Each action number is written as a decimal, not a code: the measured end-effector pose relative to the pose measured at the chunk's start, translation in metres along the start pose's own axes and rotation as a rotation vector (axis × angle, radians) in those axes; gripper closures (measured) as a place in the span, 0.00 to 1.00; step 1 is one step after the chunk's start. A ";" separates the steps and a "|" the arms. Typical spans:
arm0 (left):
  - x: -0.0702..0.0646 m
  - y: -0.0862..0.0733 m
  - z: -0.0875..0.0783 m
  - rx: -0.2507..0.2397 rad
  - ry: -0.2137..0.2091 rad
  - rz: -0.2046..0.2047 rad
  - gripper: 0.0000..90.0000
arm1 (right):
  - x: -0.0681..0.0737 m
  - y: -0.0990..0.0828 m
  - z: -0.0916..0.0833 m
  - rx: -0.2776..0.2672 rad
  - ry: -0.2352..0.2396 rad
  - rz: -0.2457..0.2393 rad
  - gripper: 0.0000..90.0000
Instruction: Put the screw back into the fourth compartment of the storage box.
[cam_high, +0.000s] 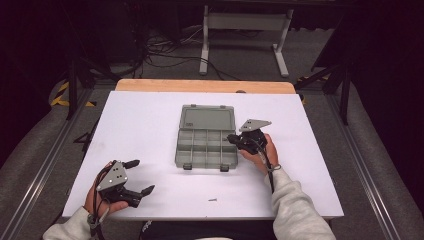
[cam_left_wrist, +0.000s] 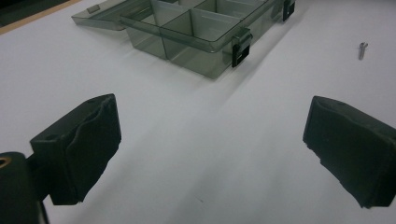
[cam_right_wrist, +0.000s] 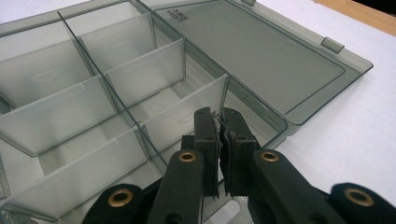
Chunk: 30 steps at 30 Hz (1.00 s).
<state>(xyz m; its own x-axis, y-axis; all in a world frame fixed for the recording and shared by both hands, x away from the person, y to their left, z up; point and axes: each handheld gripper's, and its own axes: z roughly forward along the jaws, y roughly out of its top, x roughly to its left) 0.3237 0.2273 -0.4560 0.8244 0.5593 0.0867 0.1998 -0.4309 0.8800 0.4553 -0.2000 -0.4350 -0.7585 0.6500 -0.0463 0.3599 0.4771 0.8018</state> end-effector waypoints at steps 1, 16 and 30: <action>0.000 0.000 0.000 0.001 0.001 0.003 0.05 | 0.000 0.000 0.000 -0.003 0.000 0.003 0.96; -0.002 0.001 -0.002 0.005 0.015 0.015 0.05 | 0.005 0.002 -0.015 -0.059 -0.004 0.002 0.76; -0.003 0.001 -0.002 0.011 0.014 0.021 0.05 | 0.045 0.003 -0.061 -0.111 0.077 -0.135 0.52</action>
<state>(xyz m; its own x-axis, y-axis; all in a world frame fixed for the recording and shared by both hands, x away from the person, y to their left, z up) 0.3200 0.2264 -0.4546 0.8210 0.5598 0.1119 0.1881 -0.4504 0.8728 0.3889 -0.2057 -0.3985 -0.8369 0.5352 -0.1152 0.1931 0.4855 0.8527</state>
